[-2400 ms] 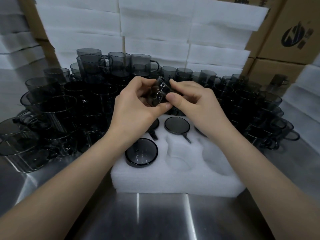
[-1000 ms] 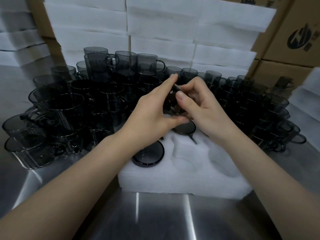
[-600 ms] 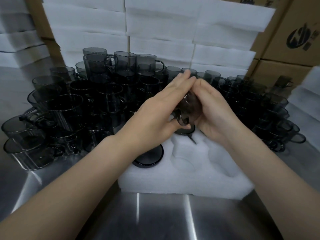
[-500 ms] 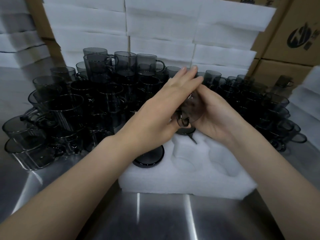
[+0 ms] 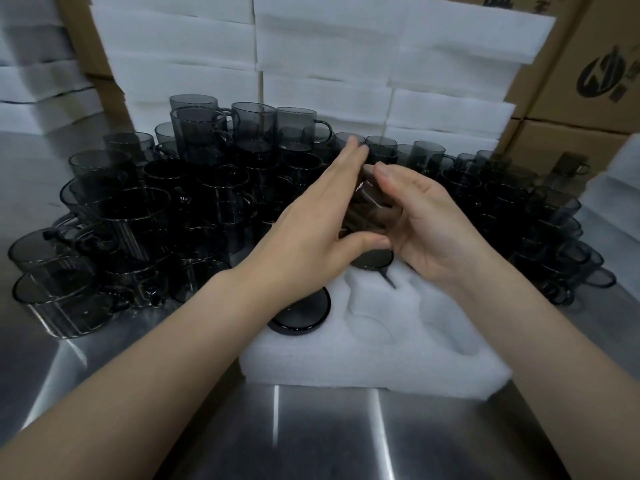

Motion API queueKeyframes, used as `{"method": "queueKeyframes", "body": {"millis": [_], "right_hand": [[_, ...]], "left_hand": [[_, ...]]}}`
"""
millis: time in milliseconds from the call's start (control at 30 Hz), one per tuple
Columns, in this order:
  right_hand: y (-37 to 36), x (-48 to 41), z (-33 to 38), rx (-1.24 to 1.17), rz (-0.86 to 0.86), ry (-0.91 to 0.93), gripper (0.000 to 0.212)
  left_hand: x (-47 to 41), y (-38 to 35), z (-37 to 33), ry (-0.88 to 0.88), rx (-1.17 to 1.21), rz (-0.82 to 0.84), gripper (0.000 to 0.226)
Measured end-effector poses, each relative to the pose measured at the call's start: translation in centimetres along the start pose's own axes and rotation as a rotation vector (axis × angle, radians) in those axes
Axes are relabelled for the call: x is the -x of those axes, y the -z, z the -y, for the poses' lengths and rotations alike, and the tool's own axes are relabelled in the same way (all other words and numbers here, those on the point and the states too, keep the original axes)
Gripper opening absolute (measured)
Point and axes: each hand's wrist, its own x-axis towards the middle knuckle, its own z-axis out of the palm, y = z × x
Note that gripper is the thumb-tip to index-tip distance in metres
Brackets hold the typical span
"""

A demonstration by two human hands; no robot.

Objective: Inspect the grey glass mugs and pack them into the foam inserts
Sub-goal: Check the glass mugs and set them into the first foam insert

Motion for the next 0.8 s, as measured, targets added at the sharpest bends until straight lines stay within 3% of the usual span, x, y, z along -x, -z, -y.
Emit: {"method": "queueKeyframes", "body": {"millis": [133, 233, 433, 567, 667, 800], "right_hand": [[-0.06, -0.07, 0.35, -0.114, -0.021, -0.075, 0.018], [0.12, -0.21, 0.51, -0.180, 0.018, -0.140, 0.032], [0.33, 0.06, 0.61, -0.279, 0.292, -0.326, 0.051], [0.14, 0.40, 0.71, -0.228, 0.322, -0.259, 0.049], [-0.07, 0.52, 0.59, -0.124, 0.276, -0.139, 0.062], [-0.46, 0.64, 0.80, -0.065, 0.293, -0.094, 0.056]], "left_hand": [[-0.03, 0.19, -0.38, -0.112, -0.017, 0.054, 0.090], [0.03, 0.37, -0.52, -0.147, 0.016, 0.064, 0.088], [0.09, 0.50, -0.75, -0.212, 0.002, 0.032, 0.086], [-0.01, 0.28, -0.45, -0.117, -0.106, 0.019, 0.104], [-0.03, 0.00, -0.36, 0.025, -0.046, 0.016, 0.117], [0.02, 0.06, -0.64, 0.159, 0.039, -0.022, 0.109]]}}
